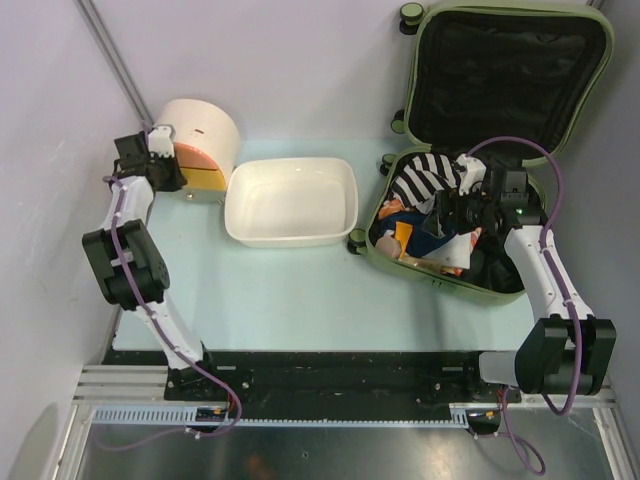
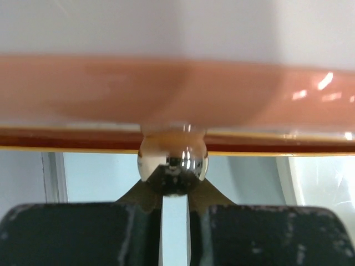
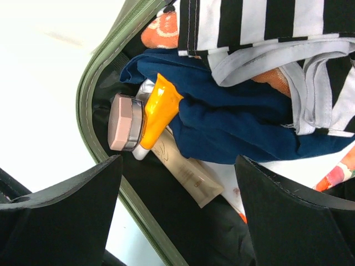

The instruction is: Open, take out, and arrange the luggage

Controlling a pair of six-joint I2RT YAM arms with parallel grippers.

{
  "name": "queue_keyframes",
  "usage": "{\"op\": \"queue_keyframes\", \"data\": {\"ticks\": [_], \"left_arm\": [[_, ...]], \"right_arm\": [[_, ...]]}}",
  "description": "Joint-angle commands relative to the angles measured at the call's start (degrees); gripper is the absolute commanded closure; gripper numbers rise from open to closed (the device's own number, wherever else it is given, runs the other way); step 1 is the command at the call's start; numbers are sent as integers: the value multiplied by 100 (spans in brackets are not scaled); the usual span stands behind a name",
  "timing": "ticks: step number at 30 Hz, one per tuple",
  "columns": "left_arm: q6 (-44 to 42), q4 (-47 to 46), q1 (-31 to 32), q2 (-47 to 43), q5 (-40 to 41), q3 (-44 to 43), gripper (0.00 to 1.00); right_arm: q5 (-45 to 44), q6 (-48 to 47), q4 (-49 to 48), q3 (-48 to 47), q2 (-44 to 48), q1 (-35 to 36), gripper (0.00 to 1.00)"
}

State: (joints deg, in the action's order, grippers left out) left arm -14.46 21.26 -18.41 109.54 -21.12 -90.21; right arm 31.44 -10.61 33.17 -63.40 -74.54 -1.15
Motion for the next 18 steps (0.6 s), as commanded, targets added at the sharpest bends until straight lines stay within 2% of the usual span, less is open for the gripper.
{"op": "queue_keyframes", "data": {"ticks": [1,7,13,18], "left_arm": [[408,28,5,-608,-15,485,100],[926,-130,-66,-1101,425,1224,100],[1200,-157,-57,-1057,223,1199,100],[1138,-157,-57,-1364,188,1488,100]], "right_arm": [[2,-55,-100,-85,71,-26,12],[11,-55,-91,-76,71,-26,12],[64,-108,-109,-68,45,-26,12],[125,-362,84,-68,71,-26,12]]}}
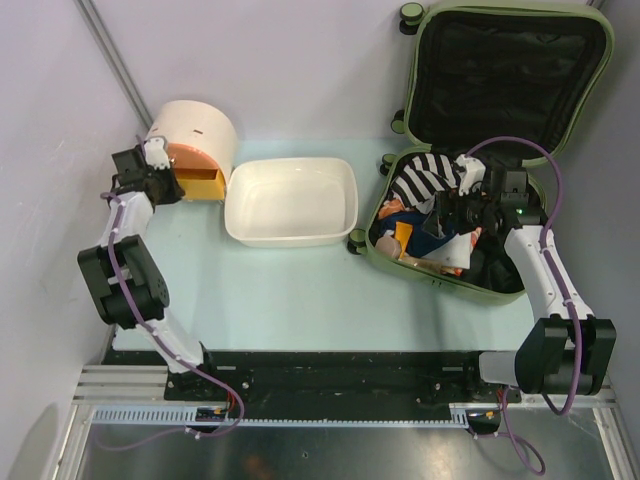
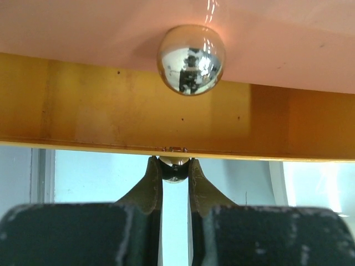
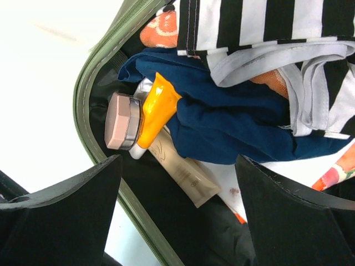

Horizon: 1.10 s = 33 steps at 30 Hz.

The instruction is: Open, take out, and arrange the luggage

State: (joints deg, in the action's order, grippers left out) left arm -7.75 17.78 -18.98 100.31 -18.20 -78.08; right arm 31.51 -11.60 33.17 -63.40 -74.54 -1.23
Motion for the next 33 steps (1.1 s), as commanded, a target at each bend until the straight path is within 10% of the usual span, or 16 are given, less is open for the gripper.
{"op": "queue_keyframes", "data": {"ticks": [1,8,12,33], "left_arm": [[459,182,0,-582,-140,337,100],[441,191,-9,-838,-395,505,91],[599,234,-44,-750,-456,233,50],[968,155,-273,-197,-1002,-1507,43]], "right_arm": [[136,-325,128,-68,80,0,12],[251,-801,331,-68,-16,132,12],[277,-739,243,-76,-87,343,12],[295,-800,313,-68,-25,238,11]]}}
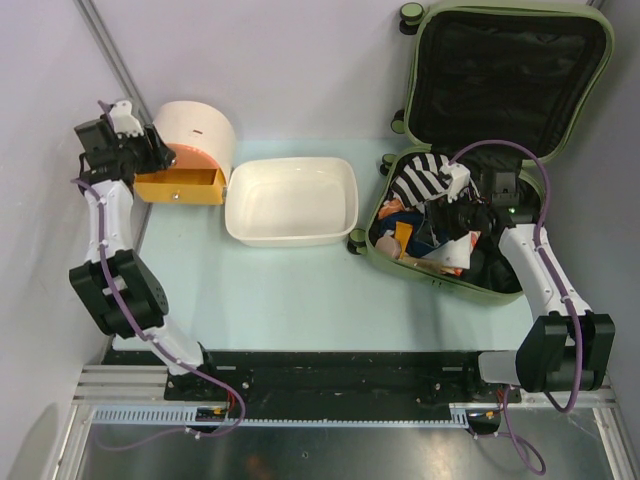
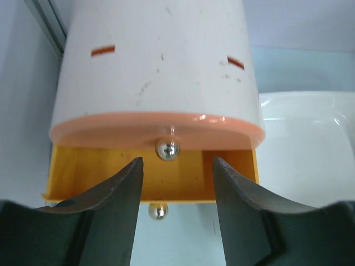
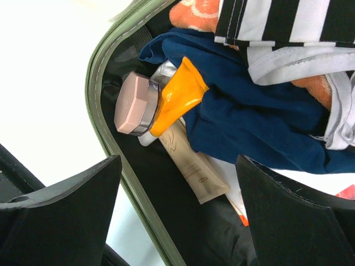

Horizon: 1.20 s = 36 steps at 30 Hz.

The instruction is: Open, take out, and arrange the luggage

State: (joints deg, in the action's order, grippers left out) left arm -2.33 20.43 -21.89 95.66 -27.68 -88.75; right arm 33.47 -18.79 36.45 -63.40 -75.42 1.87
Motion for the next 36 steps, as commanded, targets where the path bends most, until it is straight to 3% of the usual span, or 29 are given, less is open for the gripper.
{"op": "queue_keyframes", "data": {"ticks": [1,8,16,20,25,36], "left_arm": [[417,-109,27,330,-18,-494,44],[435,-48,53,673,-9,-696,54],[461,-21,115,867,35,-696,56],[514,-21,150,832,-35,-767,83],[532,-21,150,332,-97,-293,99],[338,84,80,-846,-27,1139,99]], "right_arm": [[98,-99,-15,-76,80,-81,11],[89,-160,108,-68,159,-143,11],[98,-161,73,-76,150,-143,11],[98,-178,56,-68,133,-143,10],[133,-178,29,-76,98,-143,11],[177,-143,-94,-68,-17,-55,11]]}}
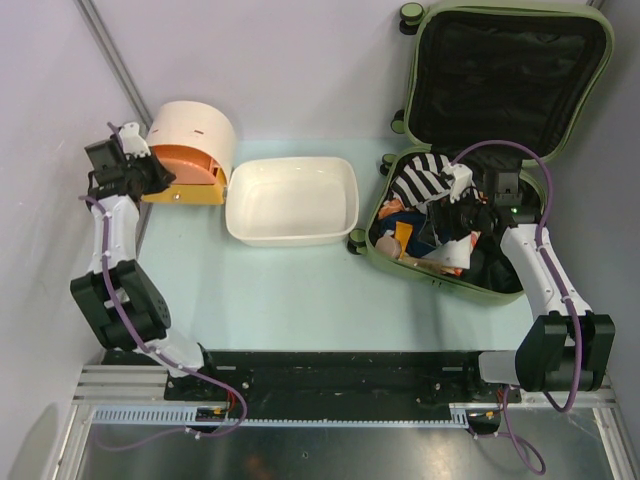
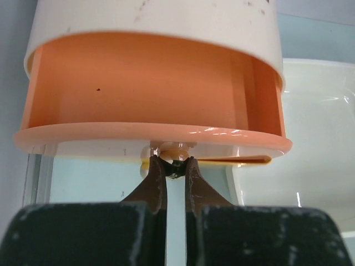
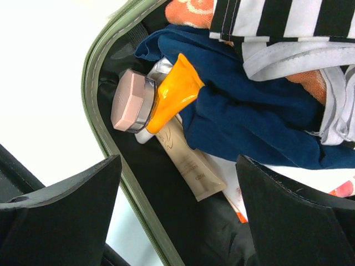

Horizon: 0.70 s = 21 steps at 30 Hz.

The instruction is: Open, take out, and arrange the luggage

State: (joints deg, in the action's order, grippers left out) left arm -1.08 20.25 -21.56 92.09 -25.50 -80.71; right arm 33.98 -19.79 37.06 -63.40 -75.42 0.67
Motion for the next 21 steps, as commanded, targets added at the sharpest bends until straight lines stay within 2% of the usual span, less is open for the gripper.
{"op": "queue_keyframes", "data": {"ticks": [1,5,7,8,11,13,14,18,21], "left_arm": [[196,111,38,-517,-263,388,96],[240,198,-32,-447,-298,320,59],[275,260,-59,-403,-403,214,50],[266,312,-93,-420,-464,126,39],[240,357,-181,-674,-632,116,25],[223,357,-269,-868,-824,152,23],[231,357,-287,-1069,-869,169,15],[-13,357,-322,-1606,-1062,196,14],[-94,365,-314,-1913,-1185,248,14]], "right_arm": [[135,-51,-155,-68,-26,91,11],[144,-42,-208,-76,-70,197,11],[144,-60,-234,-76,-52,284,11],[144,-69,-234,-85,-52,311,11],[144,-104,-243,-76,1,477,11],[144,-121,-217,-68,27,592,12],[153,-121,-199,-68,27,697,12],[162,106,-234,-68,-139,926,14],[171,658,-584,-68,-394,927,18]]}}
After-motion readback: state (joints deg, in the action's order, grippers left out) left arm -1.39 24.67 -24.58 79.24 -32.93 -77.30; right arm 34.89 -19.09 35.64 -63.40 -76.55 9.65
